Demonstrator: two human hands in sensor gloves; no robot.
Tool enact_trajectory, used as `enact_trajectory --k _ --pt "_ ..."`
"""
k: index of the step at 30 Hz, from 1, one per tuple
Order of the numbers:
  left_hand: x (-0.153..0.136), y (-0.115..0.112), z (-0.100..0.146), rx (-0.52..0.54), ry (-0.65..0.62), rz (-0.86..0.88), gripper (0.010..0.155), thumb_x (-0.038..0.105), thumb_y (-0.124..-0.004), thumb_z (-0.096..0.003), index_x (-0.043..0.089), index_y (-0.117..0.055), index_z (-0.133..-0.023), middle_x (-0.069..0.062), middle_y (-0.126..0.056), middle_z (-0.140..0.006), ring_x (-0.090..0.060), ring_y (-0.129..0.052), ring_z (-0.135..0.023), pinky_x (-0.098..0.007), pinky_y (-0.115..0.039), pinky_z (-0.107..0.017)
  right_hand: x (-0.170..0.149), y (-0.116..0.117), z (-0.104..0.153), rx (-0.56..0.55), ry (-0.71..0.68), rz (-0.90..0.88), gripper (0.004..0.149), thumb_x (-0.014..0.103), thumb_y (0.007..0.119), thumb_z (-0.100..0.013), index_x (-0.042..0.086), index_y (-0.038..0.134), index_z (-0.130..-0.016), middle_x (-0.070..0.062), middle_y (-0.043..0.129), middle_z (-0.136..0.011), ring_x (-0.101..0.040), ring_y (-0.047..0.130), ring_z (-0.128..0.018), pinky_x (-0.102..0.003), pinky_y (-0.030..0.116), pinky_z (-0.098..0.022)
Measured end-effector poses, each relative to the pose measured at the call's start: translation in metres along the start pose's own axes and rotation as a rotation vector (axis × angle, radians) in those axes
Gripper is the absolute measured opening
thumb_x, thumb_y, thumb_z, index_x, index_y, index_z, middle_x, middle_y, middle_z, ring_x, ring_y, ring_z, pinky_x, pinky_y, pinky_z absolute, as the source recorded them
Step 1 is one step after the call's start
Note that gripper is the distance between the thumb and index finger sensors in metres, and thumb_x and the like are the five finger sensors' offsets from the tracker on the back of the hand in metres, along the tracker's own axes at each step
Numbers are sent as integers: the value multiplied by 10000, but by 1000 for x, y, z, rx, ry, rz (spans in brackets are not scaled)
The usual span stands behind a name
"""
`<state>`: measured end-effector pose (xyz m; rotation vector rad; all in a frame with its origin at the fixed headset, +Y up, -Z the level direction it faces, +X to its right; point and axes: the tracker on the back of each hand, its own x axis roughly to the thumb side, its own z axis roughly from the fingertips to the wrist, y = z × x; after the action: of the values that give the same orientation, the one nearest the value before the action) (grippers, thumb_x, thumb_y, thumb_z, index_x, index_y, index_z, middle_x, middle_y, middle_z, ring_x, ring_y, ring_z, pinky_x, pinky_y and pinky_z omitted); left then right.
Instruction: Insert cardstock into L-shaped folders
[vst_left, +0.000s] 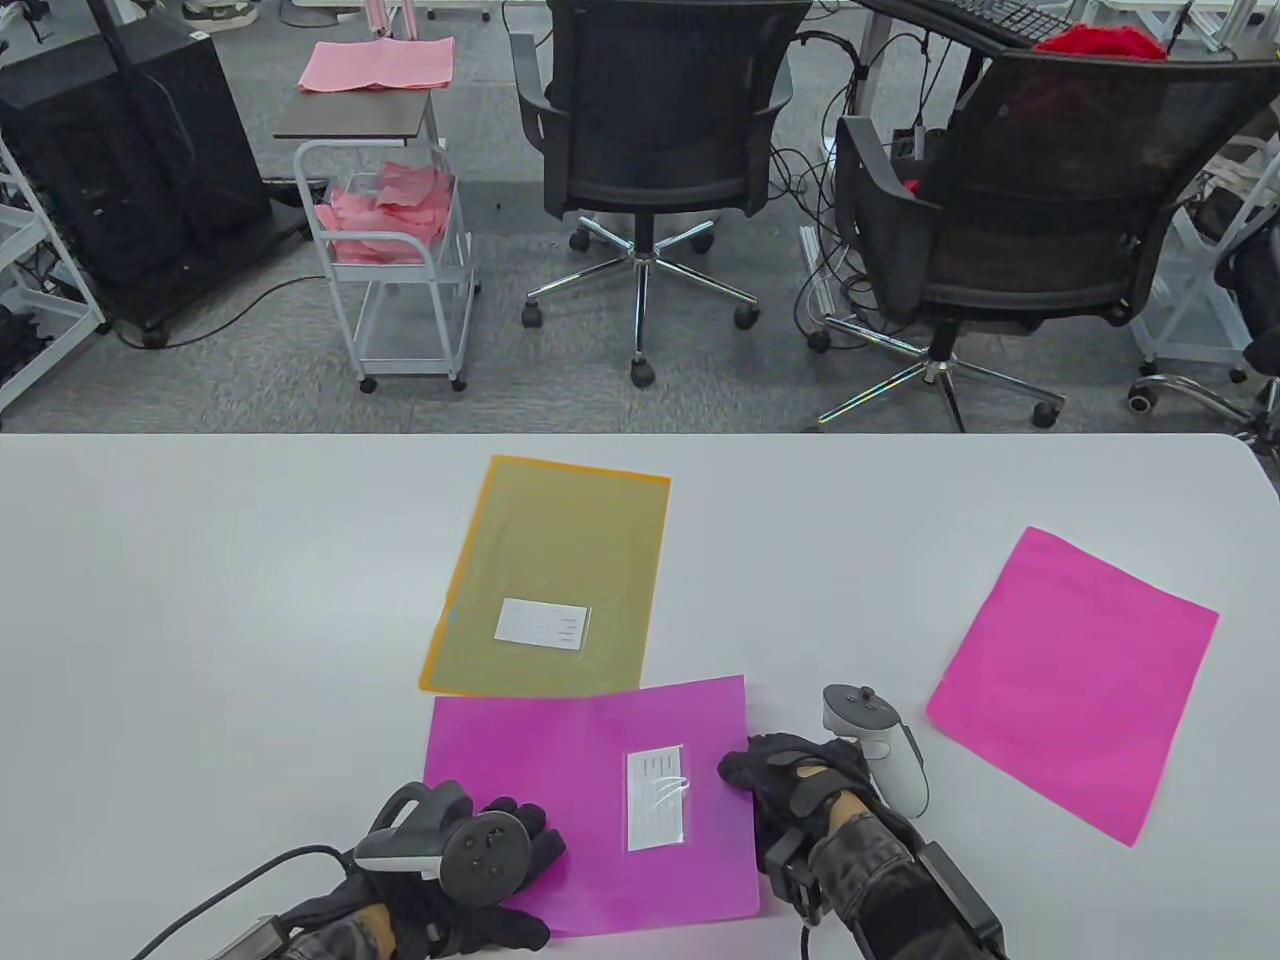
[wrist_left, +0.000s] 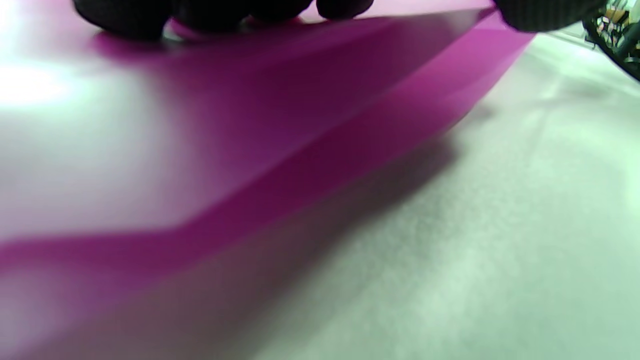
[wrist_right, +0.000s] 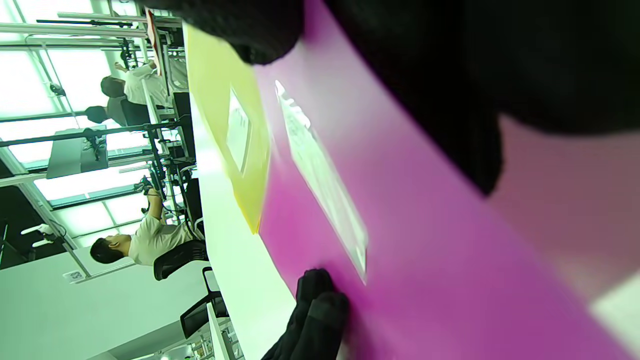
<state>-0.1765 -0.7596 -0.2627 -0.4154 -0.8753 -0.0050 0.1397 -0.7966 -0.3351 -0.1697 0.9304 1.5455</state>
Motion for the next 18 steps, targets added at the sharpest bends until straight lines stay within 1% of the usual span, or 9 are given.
enact_trajectory --k 3,7,10,12,13,15,16,18 --pt "5 -2 -1 -34 -17 -63 806 641 -610 -440 107 -513 -1036 -280 -551 -1030 -573 -682 -893 -640 -737 -578 0 0 0 5 2 2 481 338 707 -452 -6 608 -773 -202 943 -510 -246 1049 -231 -316 923 -70" --pt "10 -2 -1 -32 -46 -86 747 580 -527 -466 95 -507 -1033 -304 -565 -1010 -593 -703 -869 -642 -756 -557 0 -1 0 5 2 -1 483 339 706 -452 -10 607 -771 -201 945 -504 -243 1049 -229 -315 923 -68" --pt "13 -1 -1 -24 -50 -97 709 539 -522 -482 85 -514 -1026 -312 -599 -990 -590 -746 -840 -631 -792 -533 -1 -2 0 11 12 -2 484 341 703 -452 -10 605 -771 -200 946 -502 -244 1050 -230 -316 923 -68" --pt "15 0 -2 -1 -39 -75 702 527 -550 -484 71 -524 -1017 -312 -639 -969 -580 -783 -811 -622 -820 -505 -1 -2 0 14 16 3 485 342 701 -453 -11 604 -771 -200 945 -501 -247 1049 -232 -317 923 -68" --pt "15 1 -2 10 -28 -71 700 520 -557 -481 64 -530 -1012 -305 -661 -960 -570 -804 -796 -613 -834 -493 -1 -2 0 14 18 6 485 342 701 -453 -11 604 -771 -201 945 -502 -248 1048 -233 -319 923 -69" --pt "15 3 -2 92 25 -49 708 519 -582 -462 55 -556 -997 -276 -737 -926 -534 -871 -753 -588 -876 -454 -1 -3 0 12 29 28 483 342 701 -453 -11 605 -769 -202 945 -501 -252 1048 -233 -323 922 -71" --pt "14 4 -2 135 81 -18 708 518 -599 -446 57 -584 -984 -250 -788 -900 -502 -909 -725 -572 -896 -430 -1 -3 0 10 39 46 482 341 701 -453 -12 606 -767 -204 945 -501 -256 1047 -236 -326 922 -73" --pt "9 8 -2 176 166 61 686 487 -601 -431 74 -604 -978 -203 -847 -871 -454 -950 -685 -535 -926 -393 -1 -3 0 -2 46 69 480 343 699 -453 -9 607 -765 -200 945 -497 -252 1047 -236 -326 922 -75"
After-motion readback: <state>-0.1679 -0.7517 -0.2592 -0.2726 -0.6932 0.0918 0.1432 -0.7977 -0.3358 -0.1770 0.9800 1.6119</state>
